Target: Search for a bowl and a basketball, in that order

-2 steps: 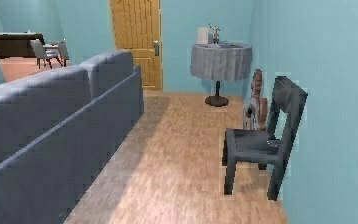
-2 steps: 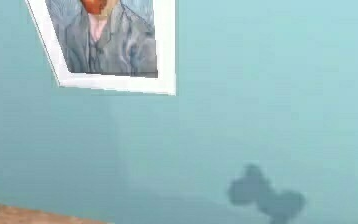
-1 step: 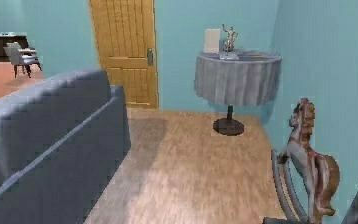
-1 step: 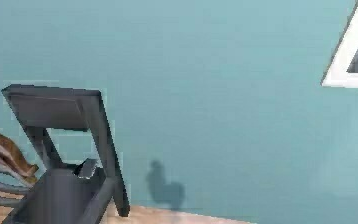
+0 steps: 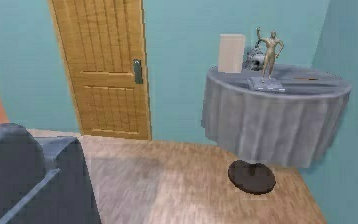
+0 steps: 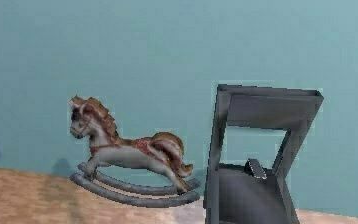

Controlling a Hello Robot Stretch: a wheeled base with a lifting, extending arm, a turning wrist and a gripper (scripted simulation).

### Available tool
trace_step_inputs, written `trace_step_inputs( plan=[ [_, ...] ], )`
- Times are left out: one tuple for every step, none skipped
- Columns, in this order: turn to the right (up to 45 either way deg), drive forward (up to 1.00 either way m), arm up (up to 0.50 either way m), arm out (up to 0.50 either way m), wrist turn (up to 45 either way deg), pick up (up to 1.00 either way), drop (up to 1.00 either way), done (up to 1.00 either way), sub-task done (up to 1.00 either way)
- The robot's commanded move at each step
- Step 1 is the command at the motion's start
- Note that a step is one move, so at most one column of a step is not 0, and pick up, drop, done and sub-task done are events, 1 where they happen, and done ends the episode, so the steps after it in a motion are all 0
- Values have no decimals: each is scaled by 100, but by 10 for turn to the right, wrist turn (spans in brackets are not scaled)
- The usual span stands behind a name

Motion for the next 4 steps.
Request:
trace_step_inputs(
  plan=[
    [-30,0,0,0,0,0,0,0,0],
    [0,100,0,0,0,0,0,0,0],
    [-90,0,0,0,0,0,0,0,0],
    [0,10,0,0,0,0,0,0,0]
  ],
)
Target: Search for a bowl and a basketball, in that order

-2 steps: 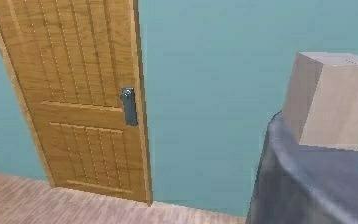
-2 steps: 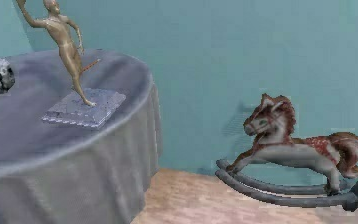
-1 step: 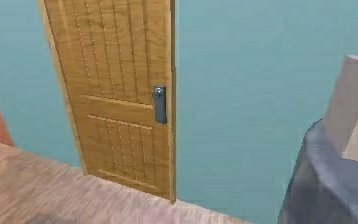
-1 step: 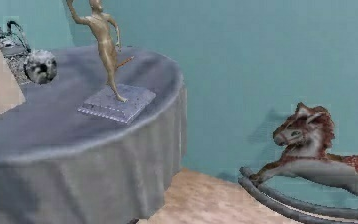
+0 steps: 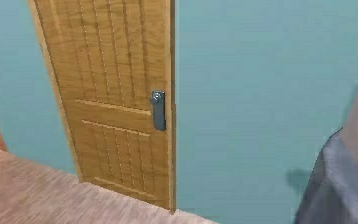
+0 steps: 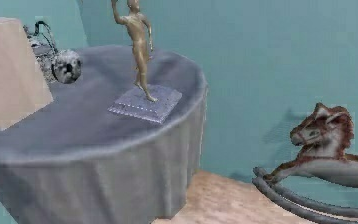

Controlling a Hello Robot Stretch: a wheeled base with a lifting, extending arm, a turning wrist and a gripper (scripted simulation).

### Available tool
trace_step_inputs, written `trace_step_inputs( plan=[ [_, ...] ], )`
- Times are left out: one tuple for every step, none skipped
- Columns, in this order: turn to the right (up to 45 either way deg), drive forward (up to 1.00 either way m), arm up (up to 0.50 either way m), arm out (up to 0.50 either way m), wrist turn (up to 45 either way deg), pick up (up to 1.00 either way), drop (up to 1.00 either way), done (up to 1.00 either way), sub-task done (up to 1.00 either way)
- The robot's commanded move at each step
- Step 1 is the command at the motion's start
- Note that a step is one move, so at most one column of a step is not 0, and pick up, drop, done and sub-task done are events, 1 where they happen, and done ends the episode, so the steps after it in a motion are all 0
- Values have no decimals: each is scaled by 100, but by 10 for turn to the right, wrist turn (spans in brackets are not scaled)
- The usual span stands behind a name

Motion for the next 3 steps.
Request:
trace_step_inputs(
  plan=[
    [-450,0,0,0,0,0,0,0,0],
    [-90,0,0,0,0,0,0,0,0],
    [0,100,0,0,0,0,0,0,0]
  ],
)
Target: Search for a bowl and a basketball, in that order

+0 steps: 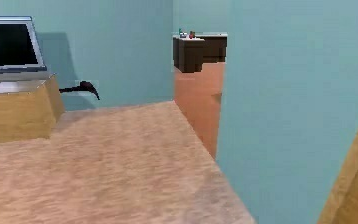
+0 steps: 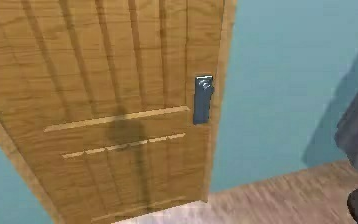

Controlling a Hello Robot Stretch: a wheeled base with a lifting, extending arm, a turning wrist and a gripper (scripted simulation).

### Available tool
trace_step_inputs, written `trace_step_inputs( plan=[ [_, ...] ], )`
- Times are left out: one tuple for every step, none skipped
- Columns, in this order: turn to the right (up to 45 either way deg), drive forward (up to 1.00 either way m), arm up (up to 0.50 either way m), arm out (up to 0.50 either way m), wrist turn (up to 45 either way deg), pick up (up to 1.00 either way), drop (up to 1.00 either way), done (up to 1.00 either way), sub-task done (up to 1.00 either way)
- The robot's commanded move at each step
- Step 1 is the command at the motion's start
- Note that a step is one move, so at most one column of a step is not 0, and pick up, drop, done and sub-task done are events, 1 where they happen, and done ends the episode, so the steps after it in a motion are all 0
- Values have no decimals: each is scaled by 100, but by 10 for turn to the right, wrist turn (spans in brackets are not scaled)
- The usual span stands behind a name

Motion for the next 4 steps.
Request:
trace_step_inputs(
  plan=[
    [0,100,0,0,0,0,0,0,0],
    [-30,0,0,0,0,0,0,0,0],
    [0,80,0,0,0,0,0,0,0],
    [210,0,0,0,0,0,0,0,0]
  ],
)
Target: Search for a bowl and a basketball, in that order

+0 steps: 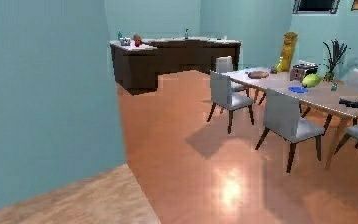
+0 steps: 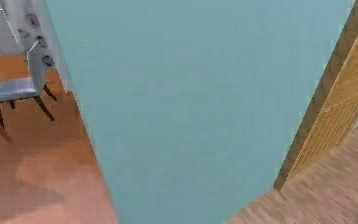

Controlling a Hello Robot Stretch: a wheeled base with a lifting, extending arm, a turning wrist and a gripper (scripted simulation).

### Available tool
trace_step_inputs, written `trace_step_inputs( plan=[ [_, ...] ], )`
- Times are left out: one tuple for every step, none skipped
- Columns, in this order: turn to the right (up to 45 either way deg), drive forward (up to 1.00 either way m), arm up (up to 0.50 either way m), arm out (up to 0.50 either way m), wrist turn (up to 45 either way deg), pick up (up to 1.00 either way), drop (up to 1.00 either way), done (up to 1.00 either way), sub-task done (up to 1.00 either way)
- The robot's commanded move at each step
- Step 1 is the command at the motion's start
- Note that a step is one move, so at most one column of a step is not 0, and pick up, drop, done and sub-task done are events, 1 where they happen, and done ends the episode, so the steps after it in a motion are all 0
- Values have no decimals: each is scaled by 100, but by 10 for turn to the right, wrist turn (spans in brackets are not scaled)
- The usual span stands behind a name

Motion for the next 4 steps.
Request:
trace_step_inputs(
  plan=[
    [0,100,0,0,0,0,0,0,0],
    [30,0,0,0,0,0,0,0,0],
    [0,100,0,0,0,0,0,0,0],
    [-300,0,0,0,0,0,0,0,0]
  ],
)
